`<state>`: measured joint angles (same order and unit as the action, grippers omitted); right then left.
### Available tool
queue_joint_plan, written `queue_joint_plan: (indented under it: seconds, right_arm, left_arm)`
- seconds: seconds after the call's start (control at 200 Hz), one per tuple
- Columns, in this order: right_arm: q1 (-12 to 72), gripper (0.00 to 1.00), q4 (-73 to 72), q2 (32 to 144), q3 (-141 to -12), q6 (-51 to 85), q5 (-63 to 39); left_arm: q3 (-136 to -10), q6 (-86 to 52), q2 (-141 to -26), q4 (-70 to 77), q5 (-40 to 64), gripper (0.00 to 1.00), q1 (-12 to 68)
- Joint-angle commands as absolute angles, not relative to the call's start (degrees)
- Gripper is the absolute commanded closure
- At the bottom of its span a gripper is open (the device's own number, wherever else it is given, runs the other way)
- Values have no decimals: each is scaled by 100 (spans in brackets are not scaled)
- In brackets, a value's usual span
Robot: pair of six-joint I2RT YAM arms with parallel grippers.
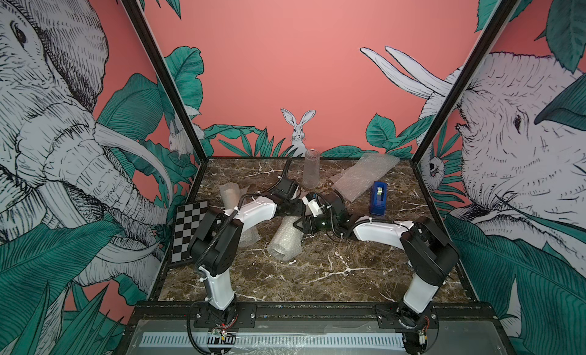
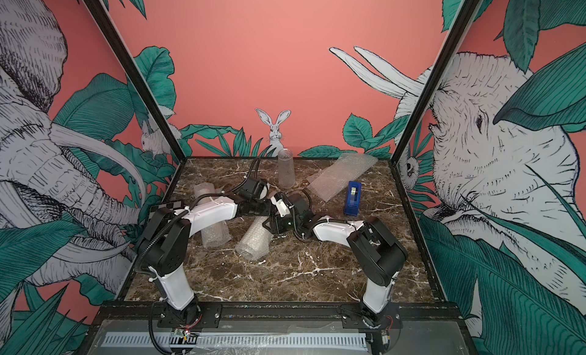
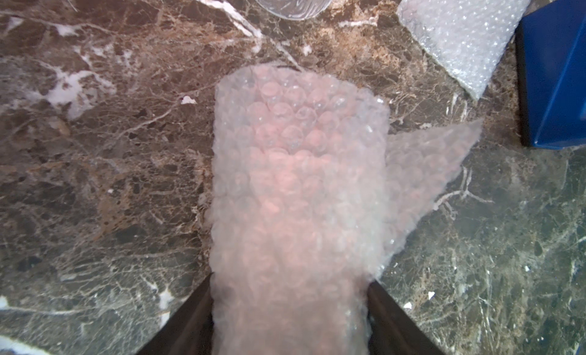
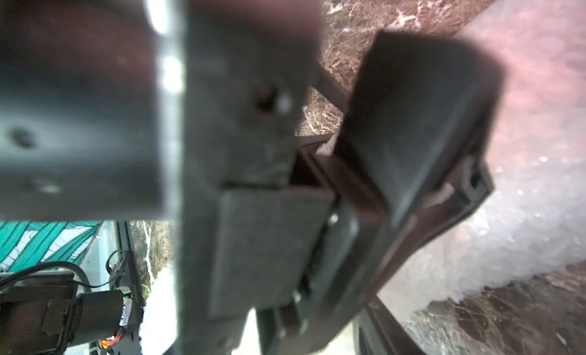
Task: Wrap vases in bubble wrap
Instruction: Stick the tape on the bubble wrap.
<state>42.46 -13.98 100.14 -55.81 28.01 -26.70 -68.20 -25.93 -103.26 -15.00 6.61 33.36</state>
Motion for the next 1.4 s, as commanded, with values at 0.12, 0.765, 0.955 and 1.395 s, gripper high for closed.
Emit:
queue_joint_plan:
  seconds: [0.12, 0.765, 0.955, 1.395]
  right_arm:
    - [4267, 40, -1643, 9690, -5483, 2858, -2764]
    - [4262, 57, -1646, 9392, -5043, 2617, -2978]
    - [4255, 66, -1735, 9333, -4898, 2500, -3212]
    - [4303, 82, -1608, 9073, -5044, 2375, -3456]
  left_arm:
    - [-6626, -2698, -10327, -2074, 651, 32, 3427]
    - [-6618, -2669, -10312, -2092, 626, 34, 3419]
    - [-6644, -2655, -10324, -2102, 629, 35, 3419]
    - [-6658, -2635, -10303, -2184, 626, 35, 3418]
